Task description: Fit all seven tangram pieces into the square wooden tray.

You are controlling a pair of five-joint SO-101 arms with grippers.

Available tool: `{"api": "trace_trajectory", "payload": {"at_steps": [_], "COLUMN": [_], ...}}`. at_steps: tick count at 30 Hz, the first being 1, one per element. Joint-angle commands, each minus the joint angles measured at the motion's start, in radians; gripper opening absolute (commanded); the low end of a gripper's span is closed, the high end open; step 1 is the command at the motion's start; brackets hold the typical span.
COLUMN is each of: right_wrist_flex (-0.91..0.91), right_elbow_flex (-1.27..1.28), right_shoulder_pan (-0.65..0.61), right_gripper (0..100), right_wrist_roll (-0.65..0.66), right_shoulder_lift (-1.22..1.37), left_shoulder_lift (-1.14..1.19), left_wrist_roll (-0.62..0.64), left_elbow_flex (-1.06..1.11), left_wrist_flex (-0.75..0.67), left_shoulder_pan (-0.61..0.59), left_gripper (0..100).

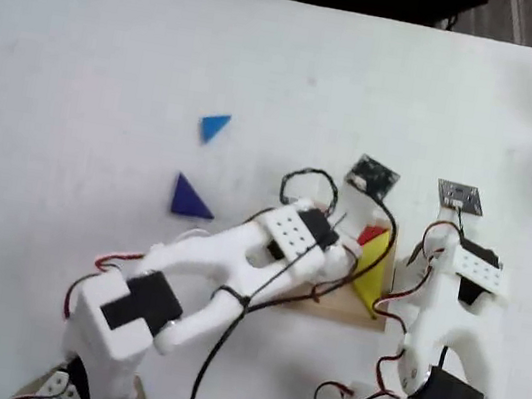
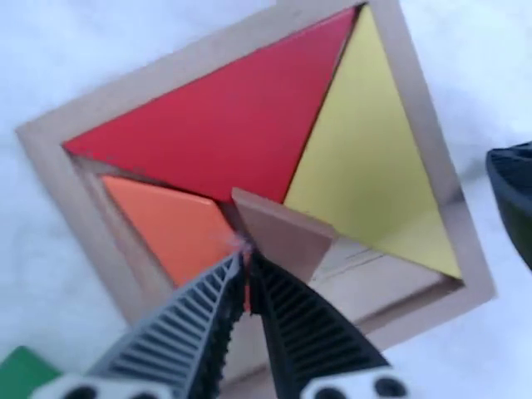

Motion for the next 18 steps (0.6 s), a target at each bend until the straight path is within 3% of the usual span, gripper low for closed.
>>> {"api": "trace_trajectory", "payload": {"at_steps": [1, 18], "right_wrist_flex": [0.004, 0.002], "right_elbow_flex": [-0.003, -0.003], "right_shoulder_pan": [-0.012, -0.012], "right_gripper": [1.8, 1.8], "right_wrist_roll": [0.014, 0.014], "right_shoulder_lift": [-0.033, -0.033], "left_shoulder_lift": [-0.007, 0.004], "left_wrist_roll": [0.003, 0.003], "left_elbow_flex": [-0.032, -0.031], "left_wrist_flex": [0.011, 0.006], "left_shoulder_pan": [0.042, -0.228], "left_gripper": [4, 4]}}
